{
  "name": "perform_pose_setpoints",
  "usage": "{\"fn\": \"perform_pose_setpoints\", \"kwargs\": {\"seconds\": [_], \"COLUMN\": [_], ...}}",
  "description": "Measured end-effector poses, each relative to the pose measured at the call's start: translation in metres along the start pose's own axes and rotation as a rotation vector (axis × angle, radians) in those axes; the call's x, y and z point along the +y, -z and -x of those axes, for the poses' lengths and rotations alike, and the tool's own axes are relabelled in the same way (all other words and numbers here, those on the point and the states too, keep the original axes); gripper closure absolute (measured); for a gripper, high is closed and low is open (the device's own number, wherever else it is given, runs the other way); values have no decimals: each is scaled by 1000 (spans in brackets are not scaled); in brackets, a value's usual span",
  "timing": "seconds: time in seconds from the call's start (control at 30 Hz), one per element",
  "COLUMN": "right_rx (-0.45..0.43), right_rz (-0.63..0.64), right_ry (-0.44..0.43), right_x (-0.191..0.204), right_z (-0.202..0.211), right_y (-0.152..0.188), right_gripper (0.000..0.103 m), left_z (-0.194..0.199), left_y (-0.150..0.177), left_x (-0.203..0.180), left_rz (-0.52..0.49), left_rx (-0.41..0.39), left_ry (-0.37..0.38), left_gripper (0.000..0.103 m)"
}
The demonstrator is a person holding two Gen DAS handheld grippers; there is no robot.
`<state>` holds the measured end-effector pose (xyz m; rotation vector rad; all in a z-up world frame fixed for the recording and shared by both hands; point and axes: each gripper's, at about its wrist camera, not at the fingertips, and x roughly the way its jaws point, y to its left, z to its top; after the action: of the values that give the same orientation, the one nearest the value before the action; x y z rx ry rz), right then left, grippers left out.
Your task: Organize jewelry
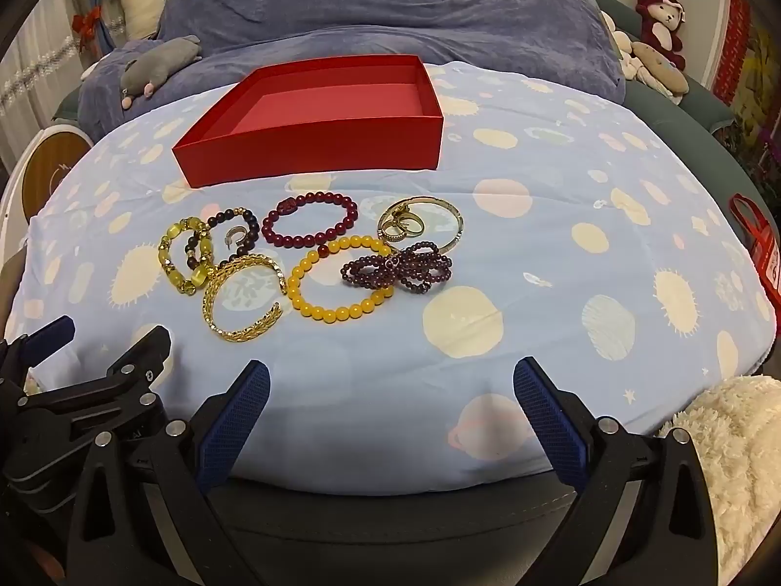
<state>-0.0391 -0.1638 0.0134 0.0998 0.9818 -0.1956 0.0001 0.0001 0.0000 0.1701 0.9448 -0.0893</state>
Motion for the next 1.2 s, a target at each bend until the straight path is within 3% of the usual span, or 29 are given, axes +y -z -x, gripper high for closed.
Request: {"fn": "perform_pose_setpoints", "kwargs": {"seconds": [1.2], "right_rx": [-8], "right_rz": [5], "right_ry": [8], "right_x": [2], "right_z": [2], "right_y": [2], "right_gripper": [7], "left_z": [1], "left_y": [3], "left_x": [0], "left_rz": [-7], "left_rx": [14], "left_ry": [-2], "left_gripper": [7]}}
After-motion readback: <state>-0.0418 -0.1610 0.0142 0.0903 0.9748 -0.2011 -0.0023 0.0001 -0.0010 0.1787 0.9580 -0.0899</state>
